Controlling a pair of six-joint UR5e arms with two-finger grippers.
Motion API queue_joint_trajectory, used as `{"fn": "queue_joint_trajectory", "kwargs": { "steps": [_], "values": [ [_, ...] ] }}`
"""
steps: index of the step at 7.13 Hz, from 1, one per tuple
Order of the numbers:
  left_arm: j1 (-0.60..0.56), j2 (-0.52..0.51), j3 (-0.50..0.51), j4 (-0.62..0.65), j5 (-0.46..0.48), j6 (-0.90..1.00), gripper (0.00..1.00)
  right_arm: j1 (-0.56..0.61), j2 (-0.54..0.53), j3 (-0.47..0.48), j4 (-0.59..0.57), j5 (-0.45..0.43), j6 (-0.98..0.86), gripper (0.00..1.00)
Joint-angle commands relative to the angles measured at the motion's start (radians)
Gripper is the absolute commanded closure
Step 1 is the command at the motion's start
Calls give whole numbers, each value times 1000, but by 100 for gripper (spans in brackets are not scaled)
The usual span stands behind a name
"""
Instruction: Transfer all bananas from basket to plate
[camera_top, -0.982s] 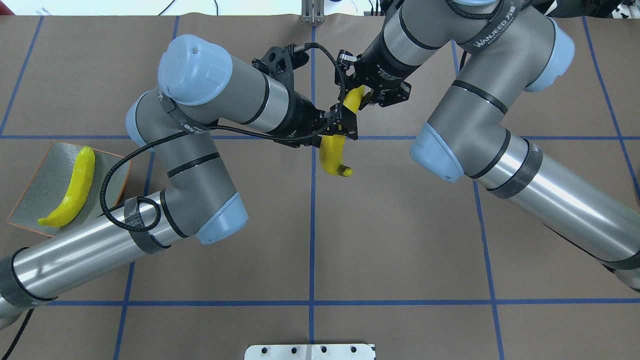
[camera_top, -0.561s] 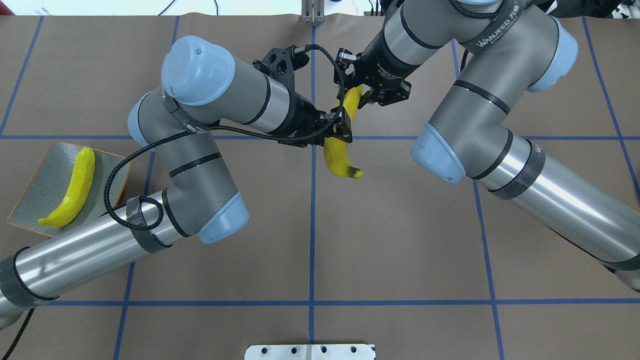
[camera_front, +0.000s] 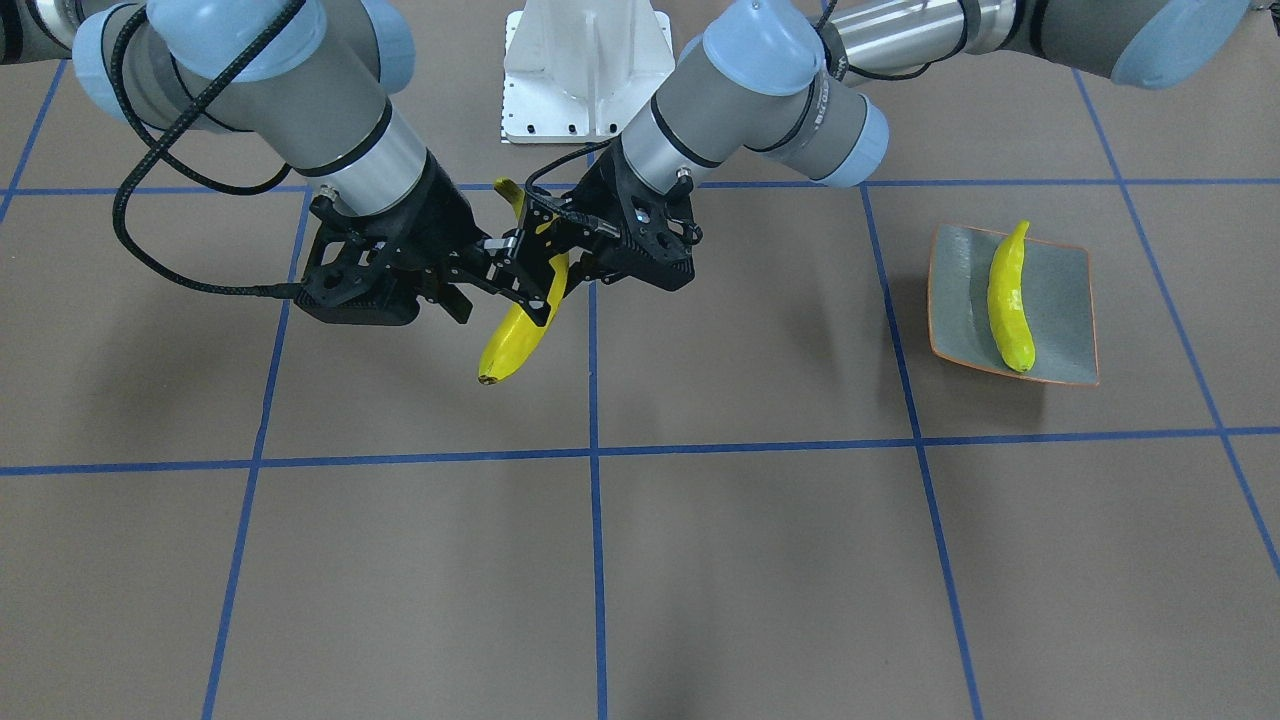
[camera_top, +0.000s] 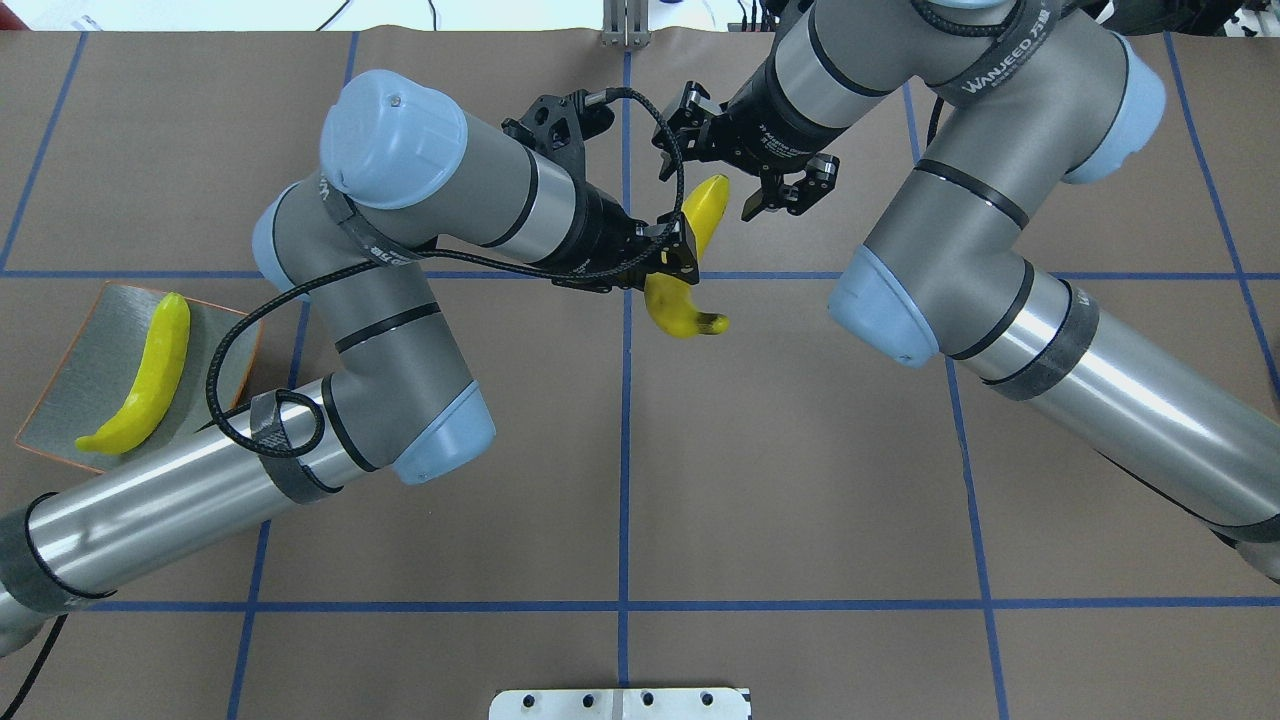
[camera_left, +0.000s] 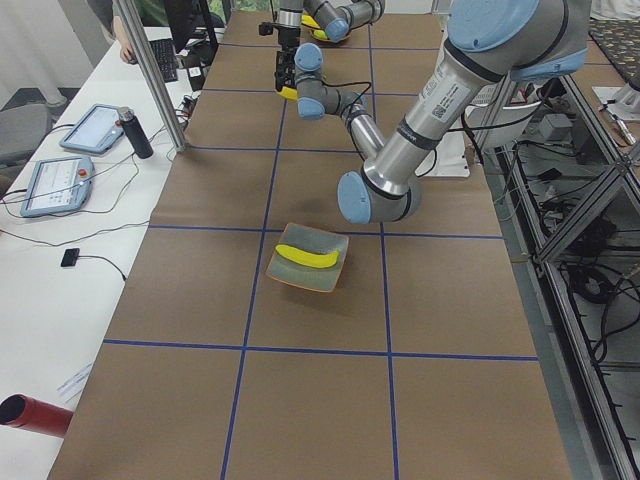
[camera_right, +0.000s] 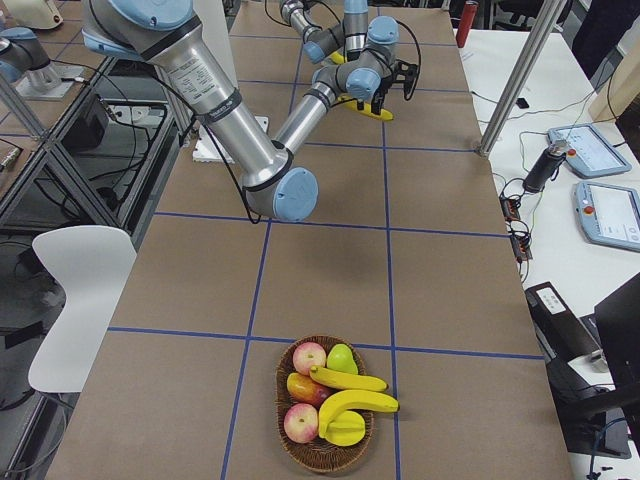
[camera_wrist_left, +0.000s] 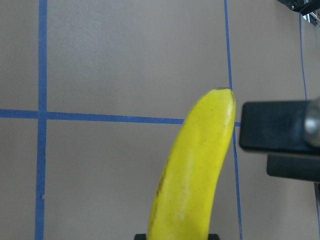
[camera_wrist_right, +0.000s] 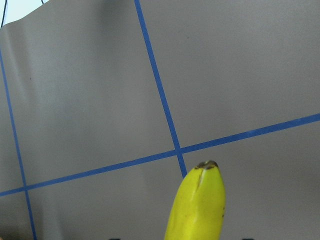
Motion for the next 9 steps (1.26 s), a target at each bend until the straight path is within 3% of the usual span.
{"fn": "queue_joint_trajectory", "kwargs": {
  "steps": [1, 3, 7, 9],
  "values": [
    [-5, 3, -1, -1, -1, 1, 100, 29, -6, 12, -3, 11, 1, 0],
    [-17, 30, -23, 10, -7, -29, 100, 78, -14, 12, -5, 12, 52, 0],
    [-78, 457, -343, 39, -10, -121, 100, 188, -100, 4, -5, 40, 53, 0],
    [-114, 666, -414, 34, -5, -123, 100, 190, -107, -8, -3, 40, 48, 0]
  ]
}}
